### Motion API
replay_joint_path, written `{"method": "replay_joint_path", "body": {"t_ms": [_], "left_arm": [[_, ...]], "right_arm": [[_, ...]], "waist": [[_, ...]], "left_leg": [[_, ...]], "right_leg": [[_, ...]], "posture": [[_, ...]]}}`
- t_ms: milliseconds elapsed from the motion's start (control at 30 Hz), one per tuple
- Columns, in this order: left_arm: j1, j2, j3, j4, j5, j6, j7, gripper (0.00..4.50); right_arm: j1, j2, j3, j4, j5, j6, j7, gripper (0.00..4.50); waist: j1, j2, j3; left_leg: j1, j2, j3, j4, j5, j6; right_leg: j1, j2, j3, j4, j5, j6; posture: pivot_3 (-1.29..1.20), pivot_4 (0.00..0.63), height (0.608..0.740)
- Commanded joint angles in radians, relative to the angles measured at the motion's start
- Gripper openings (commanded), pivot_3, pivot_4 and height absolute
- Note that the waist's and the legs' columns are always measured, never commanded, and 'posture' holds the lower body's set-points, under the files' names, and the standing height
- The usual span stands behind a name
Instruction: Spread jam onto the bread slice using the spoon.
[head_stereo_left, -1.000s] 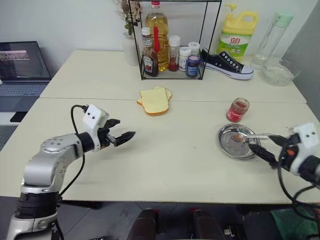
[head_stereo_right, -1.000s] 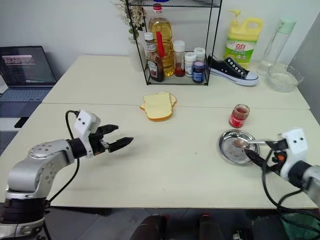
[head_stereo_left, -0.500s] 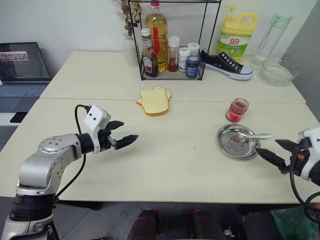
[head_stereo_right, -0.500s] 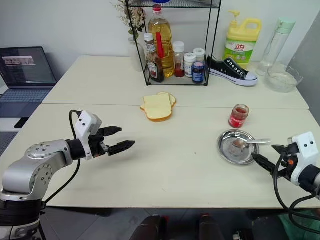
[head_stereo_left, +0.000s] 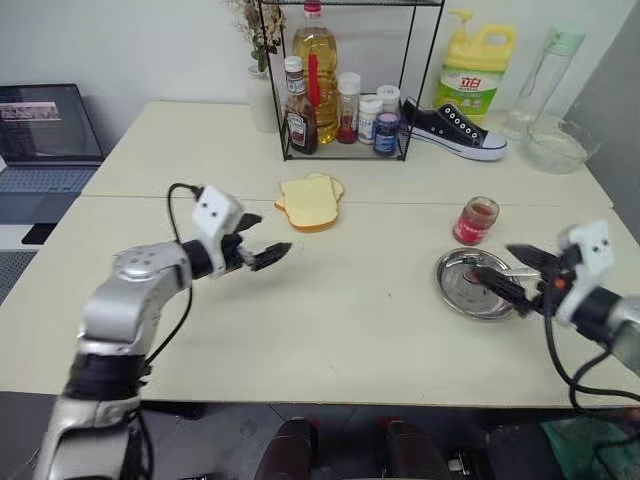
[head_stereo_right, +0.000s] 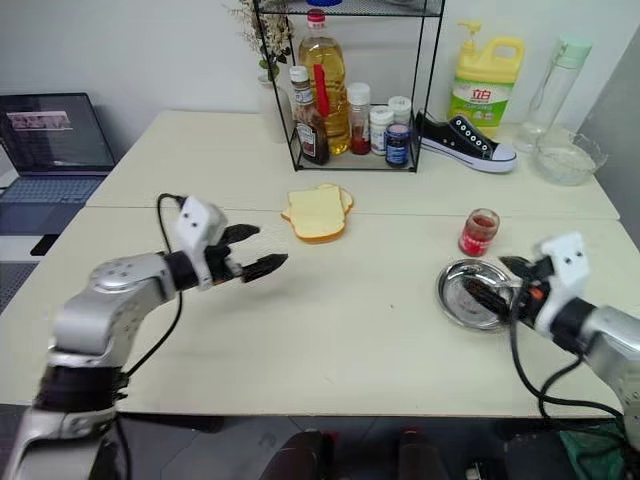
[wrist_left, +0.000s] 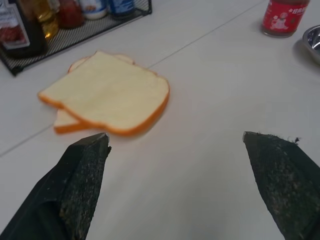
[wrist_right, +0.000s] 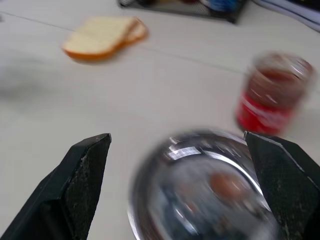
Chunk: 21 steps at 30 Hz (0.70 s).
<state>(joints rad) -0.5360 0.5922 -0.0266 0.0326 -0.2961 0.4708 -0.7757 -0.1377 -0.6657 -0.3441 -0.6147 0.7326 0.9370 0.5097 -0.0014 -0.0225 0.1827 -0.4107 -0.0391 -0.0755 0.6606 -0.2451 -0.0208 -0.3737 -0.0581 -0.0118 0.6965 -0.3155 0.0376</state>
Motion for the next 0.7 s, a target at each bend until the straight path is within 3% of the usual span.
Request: {"method": "replay_joint_path", "body": {"t_ms": [33, 233, 367, 500, 700], "left_arm": [[-0.12, -0.075, -0.079, 0.228, 0.132, -0.225, 0.036, 4.5], [-0.359, -0.177, -0.15, 0.784, 0.316, -0.571, 0.137, 4.5], [-0.43, -0.202, -0.174, 0.995, 0.391, -0.688, 0.154, 4.5], [-0.472, -0.218, -0.145, 1.099, 0.4, -0.745, 0.162, 3.61], [-0.494, -0.227, -0.114, 1.156, 0.4, -0.783, 0.18, 1.74]], "right_arm": [[-0.047, 0.037, 0.102, -0.029, 0.003, -0.003, -0.034, 4.48], [-0.107, 0.101, 0.198, -0.041, -0.013, -0.005, -0.095, 4.48], [-0.108, 0.119, 0.224, -0.057, -0.018, -0.006, -0.118, 4.48], [-0.107, 0.131, 0.225, -0.074, -0.009, 0.002, -0.145, 4.5], [-0.106, 0.12, 0.208, -0.08, 0.001, 0.006, -0.156, 4.5]], "waist": [[0.003, 0.0, 0.0], [-0.004, -0.001, 0.0], [-0.008, -0.001, 0.0], [-0.01, -0.001, 0.0], [-0.01, -0.001, 0.0]], "left_leg": [[0.0, 0.0, 0.0, 0.0, 0.0, 0.0], [-0.003, -0.001, 0.001, 0.001, 0.0, 0.0], [-0.005, -0.001, 0.001, 0.0, 0.0, 0.0], [-0.006, -0.001, 0.001, 0.0, 0.0, 0.0], [-0.006, -0.002, 0.001, 0.001, 0.0, 0.0]], "right_leg": [[0.0, 0.0, 0.0, 0.0, 0.0, 0.0], [-0.004, -0.001, -0.001, 0.0, 0.001, 0.001], [-0.007, 0.0, -0.001, 0.001, 0.001, 0.001], [-0.008, 0.0, -0.001, 0.001, 0.001, 0.001], [-0.008, 0.0, -0.001, 0.001, 0.001, 0.002]], "posture": [[0.0, 0.15, 0.74], [0.0, 0.15, 0.74], [0.0, 0.15, 0.74], [0.0, 0.15, 0.74], [0.0, 0.15, 0.74]]}}
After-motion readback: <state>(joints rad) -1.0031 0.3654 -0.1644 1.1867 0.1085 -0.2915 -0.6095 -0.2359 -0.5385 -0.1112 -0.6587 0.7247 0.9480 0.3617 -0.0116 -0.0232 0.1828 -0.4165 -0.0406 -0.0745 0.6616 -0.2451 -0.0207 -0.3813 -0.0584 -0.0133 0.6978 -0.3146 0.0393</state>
